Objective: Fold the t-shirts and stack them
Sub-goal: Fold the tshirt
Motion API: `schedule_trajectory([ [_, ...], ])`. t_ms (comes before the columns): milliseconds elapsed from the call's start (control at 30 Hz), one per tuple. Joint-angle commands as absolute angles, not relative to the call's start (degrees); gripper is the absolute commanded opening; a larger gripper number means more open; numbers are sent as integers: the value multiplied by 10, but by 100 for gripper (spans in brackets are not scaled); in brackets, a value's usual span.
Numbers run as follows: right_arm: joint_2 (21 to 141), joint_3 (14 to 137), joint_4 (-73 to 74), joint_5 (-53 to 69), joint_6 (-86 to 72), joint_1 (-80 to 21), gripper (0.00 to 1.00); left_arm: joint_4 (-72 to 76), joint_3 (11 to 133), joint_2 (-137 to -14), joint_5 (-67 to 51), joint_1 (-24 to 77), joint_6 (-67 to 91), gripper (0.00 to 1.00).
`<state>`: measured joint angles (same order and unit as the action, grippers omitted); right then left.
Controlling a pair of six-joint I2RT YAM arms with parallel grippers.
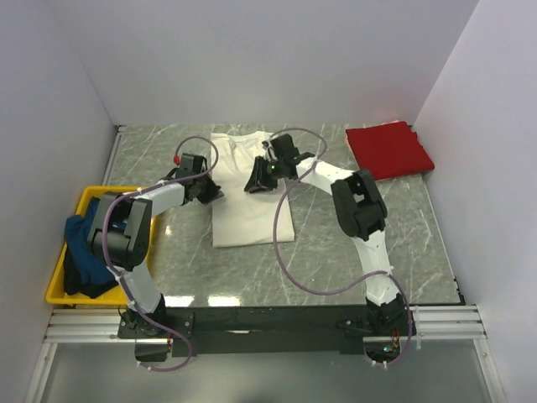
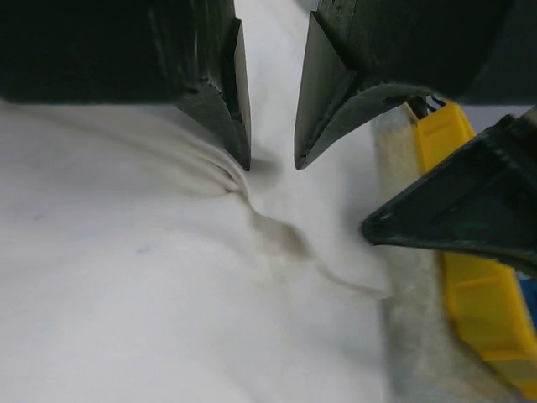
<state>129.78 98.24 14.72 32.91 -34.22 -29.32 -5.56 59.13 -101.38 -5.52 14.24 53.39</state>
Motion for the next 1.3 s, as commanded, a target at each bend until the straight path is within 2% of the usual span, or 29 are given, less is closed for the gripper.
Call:
schedule_trajectory([
  [0, 1338, 1003, 128, 349, -363, -270, 35, -9, 571, -1031, -64, 128, 543, 1],
  [133, 1375, 997, 106, 380, -381, -252, 35, -8, 556, -1046, -58, 121, 547, 1],
  [433, 1357, 969, 53, 475, -418, -215, 35, -22, 548, -1033, -48, 116, 544, 1],
  [667, 1362, 967, 66, 483, -394, -184, 36, -33, 555, -1028, -51, 112, 540, 1],
  [767, 1389, 994, 114, 483, -371, -179, 36, -34, 565, -1023, -60, 112, 533, 1],
  [967, 1354, 951, 70, 504, -395, -153, 37, -69, 596, -991, -58, 112, 505, 1],
  [1267, 1228, 883, 61, 513, -384, -128, 38, -91, 595, -925, -61, 112, 504, 1],
])
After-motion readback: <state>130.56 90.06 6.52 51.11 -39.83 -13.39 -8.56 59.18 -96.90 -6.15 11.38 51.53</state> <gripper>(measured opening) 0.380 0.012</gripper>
